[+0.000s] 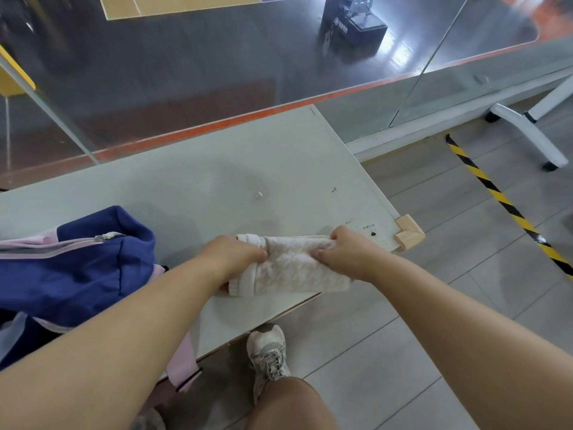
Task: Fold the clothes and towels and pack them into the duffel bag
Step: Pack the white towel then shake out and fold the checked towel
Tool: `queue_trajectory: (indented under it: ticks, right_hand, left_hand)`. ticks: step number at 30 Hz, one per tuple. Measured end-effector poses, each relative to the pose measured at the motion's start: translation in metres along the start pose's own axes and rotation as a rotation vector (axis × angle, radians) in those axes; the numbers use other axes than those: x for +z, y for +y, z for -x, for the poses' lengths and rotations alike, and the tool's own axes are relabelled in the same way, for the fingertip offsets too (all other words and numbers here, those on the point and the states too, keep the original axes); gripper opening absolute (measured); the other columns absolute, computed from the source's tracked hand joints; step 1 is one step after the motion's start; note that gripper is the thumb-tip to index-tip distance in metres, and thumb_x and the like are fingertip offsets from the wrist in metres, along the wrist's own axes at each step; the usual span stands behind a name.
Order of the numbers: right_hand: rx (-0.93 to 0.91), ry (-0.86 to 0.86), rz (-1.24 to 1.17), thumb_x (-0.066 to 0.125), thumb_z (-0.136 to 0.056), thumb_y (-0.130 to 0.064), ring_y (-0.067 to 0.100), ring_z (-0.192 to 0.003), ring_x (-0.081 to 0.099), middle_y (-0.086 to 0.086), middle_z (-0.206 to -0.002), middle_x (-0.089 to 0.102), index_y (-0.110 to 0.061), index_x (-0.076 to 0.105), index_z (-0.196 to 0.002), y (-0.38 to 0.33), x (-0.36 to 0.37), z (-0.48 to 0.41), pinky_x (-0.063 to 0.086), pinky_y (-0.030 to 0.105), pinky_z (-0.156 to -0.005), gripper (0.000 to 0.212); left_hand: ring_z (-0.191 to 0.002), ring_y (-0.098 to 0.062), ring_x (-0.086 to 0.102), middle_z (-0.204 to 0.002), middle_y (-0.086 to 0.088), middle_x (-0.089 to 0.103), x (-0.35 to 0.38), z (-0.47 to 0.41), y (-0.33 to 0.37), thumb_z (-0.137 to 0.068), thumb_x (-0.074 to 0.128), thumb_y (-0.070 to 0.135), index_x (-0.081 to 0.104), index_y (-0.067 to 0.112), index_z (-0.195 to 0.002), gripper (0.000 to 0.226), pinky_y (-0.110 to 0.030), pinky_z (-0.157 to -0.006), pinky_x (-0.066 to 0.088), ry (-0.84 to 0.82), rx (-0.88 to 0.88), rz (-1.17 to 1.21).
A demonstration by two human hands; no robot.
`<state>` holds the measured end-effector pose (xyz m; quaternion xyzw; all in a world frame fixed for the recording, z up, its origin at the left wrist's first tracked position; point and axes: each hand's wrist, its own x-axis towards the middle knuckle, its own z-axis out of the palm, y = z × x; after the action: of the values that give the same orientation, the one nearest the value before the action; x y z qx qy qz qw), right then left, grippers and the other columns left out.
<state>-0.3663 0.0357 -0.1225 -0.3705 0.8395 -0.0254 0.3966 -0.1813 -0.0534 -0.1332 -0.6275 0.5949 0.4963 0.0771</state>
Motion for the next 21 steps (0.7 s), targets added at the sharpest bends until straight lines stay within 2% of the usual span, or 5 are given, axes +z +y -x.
queue_trajectory:
  ticks: [2,6,10,15,21]
  right_hand:
    - [0.042,-0.019,-0.103,0.065,-0.08,-0.046,0.024,-0.086,0.06,0.008,-0.101,0.059,-0.006,0.048,-0.115,0.001,0.002,0.0,0.054,0.035,-0.065,0.055]
    - [0.113,-0.106,-0.37,0.077,-0.073,-0.032,0.023,-0.08,0.065,0.01,-0.097,0.064,-0.003,0.057,-0.106,0.005,0.002,0.004,0.055,0.03,-0.06,0.049]
    - [0.157,-0.227,-0.516,0.082,-0.066,-0.015,0.027,-0.085,0.068,0.014,-0.1,0.068,0.002,0.062,-0.105,0.005,-0.005,0.02,0.057,0.036,-0.073,0.047]
    - [0.053,-0.203,-0.262,0.083,-0.055,-0.015,0.027,-0.077,0.067,0.011,-0.088,0.067,-0.001,0.063,-0.095,-0.009,-0.014,0.054,0.057,0.033,-0.064,0.047]
    - [-0.157,0.159,0.329,0.07,-0.066,-0.03,0.025,-0.079,0.059,0.002,-0.081,0.056,-0.014,0.056,-0.079,-0.034,-0.02,0.117,0.035,0.026,-0.051,0.025]
  left_hand:
    - [-0.091,-0.028,0.061,-0.094,-0.008,0.061,-0.001,0.001,-0.003,-0.077,0.071,0.031,0.057,0.016,-0.098,0.03,-0.034,-0.078,0.054,-0.02,-0.025,0.096]
    - [-0.083,-0.026,0.06,-0.085,-0.006,0.061,-0.001,0.005,-0.014,-0.075,0.073,0.026,0.058,0.012,-0.09,0.026,-0.027,-0.065,0.046,-0.035,-0.021,0.165]
    - [-0.078,-0.026,0.062,-0.091,-0.014,0.065,-0.004,0.013,-0.028,-0.073,0.075,0.023,0.063,0.005,-0.092,0.028,-0.029,-0.065,0.046,-0.075,0.032,0.184]
    - [-0.069,-0.013,0.055,-0.08,-0.001,0.061,-0.013,0.045,-0.039,-0.075,0.075,0.035,0.057,0.012,-0.089,0.032,-0.027,-0.056,0.042,-0.017,0.264,-0.065]
    - [-0.099,-0.012,0.057,-0.112,0.001,0.061,-0.037,0.1,-0.059,-0.083,0.064,0.042,0.056,0.018,-0.117,0.043,-0.028,-0.09,0.048,0.081,0.5,-0.347]
